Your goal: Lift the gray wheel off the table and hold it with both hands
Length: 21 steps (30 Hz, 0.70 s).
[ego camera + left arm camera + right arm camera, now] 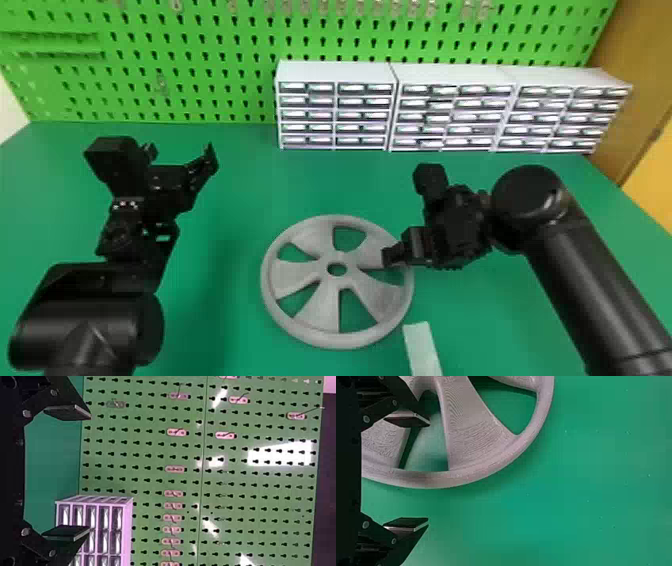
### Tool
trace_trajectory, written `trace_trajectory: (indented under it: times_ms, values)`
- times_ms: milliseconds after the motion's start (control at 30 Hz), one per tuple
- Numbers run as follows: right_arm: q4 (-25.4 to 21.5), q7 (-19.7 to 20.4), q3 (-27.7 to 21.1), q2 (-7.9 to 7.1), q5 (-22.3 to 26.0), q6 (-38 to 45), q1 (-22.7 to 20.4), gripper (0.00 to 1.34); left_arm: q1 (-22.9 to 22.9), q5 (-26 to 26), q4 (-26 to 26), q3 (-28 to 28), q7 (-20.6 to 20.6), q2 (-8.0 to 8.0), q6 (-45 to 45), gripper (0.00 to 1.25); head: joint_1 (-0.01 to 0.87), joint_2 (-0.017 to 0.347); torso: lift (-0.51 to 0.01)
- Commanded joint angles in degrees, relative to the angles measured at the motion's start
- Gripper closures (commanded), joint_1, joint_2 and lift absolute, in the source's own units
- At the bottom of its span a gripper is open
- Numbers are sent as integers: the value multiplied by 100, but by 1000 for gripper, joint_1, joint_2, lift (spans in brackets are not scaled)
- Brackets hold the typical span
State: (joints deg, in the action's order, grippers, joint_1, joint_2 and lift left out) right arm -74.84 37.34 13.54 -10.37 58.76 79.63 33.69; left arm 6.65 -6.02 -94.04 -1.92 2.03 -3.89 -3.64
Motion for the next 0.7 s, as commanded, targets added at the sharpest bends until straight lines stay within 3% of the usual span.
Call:
trace_trajectory:
  times_ms: [0,667]
  values:
    - [101,-7,52,44,-75,-44,50,397,11,4,0,7,-1,2,4,263,711,15,-98]
    - [462,-7,167,141,-313,-193,112,398,29,13,0,16,-1,2,4,263,711,15,-98]
